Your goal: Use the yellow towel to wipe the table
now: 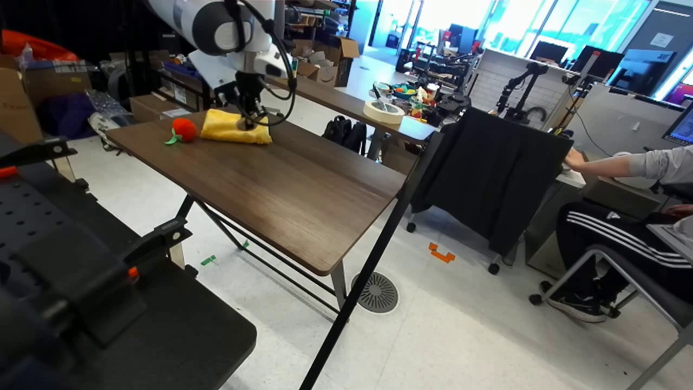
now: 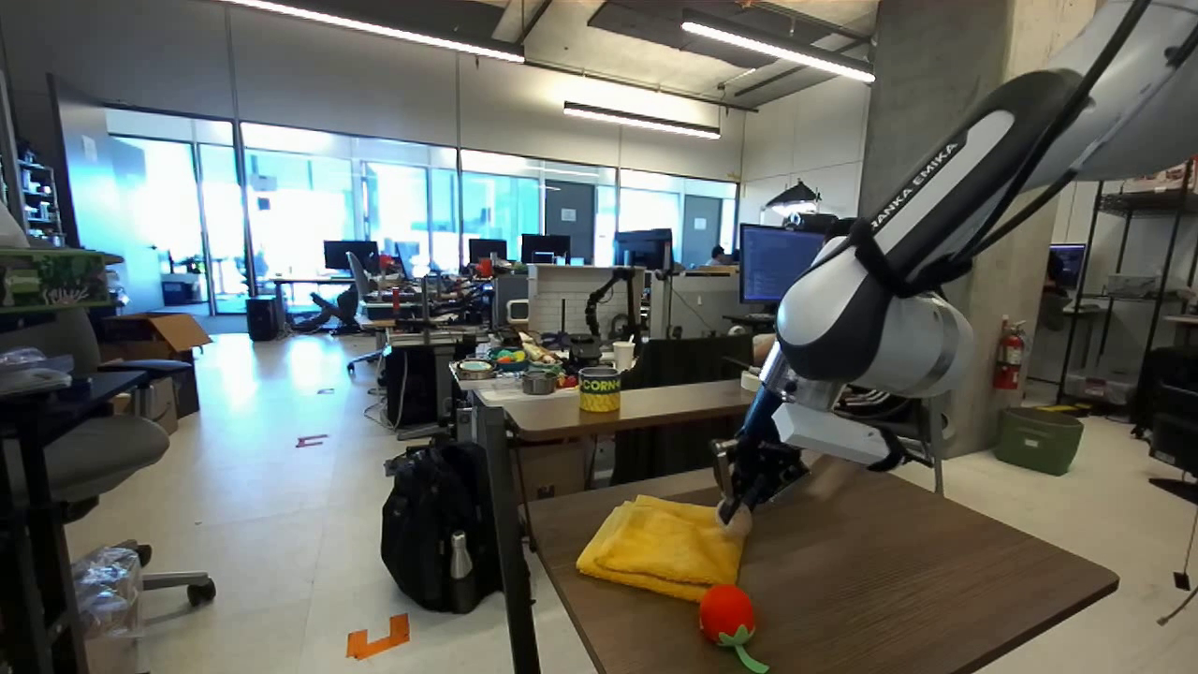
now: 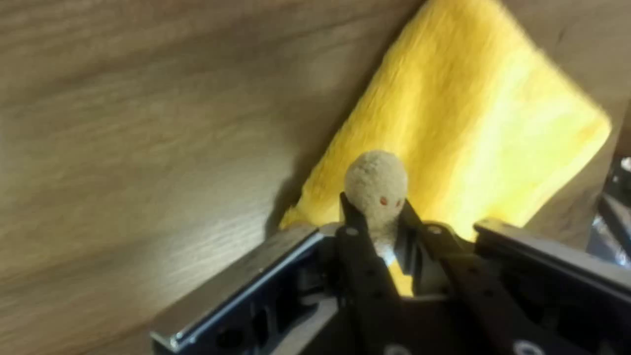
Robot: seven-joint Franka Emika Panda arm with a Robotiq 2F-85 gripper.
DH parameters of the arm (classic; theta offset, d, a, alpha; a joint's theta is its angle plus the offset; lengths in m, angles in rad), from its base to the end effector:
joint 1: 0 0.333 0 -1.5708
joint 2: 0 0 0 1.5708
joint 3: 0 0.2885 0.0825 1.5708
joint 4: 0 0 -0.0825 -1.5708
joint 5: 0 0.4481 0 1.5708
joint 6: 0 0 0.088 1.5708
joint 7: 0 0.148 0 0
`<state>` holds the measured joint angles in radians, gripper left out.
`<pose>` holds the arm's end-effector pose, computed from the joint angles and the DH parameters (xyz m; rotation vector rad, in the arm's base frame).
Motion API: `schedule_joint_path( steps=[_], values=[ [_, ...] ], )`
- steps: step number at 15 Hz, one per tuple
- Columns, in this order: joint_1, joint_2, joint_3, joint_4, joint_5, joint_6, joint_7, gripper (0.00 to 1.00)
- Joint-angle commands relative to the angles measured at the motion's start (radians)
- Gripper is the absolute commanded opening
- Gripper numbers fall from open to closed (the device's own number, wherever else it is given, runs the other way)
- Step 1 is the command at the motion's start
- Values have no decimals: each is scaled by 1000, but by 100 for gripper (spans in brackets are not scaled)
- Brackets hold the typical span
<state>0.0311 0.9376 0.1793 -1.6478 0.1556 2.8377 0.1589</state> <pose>0.6997 0.1416 -0.0132 -2.8700 0.2627 -0.3128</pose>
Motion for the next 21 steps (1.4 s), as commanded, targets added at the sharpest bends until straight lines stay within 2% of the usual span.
schedule_joint_path(
  steps=[1, 2, 6, 10, 11, 12, 13, 17, 20, 21],
  values=[
    [-12, -150, 45, -241, 8, -78, -81, 0],
    [-12, -156, 50, -269, -1, -95, -109, 0],
    [35, -182, -8, -363, -33, -28, -117, 0],
    [56, -195, -58, -400, -59, -35, -111, 0],
    [60, -202, -67, -407, -65, -44, -108, 25],
    [55, -208, -65, -411, -68, -50, -113, 28],
    [40, -214, -51, -414, -61, -43, -123, 35],
    [2, -238, 1, -390, -21, -35, -134, 70],
    [0, -224, 26, -326, 10, 59, -120, 96],
    [10, -200, 24, -272, 20, 87, -99, 100]
  ],
)
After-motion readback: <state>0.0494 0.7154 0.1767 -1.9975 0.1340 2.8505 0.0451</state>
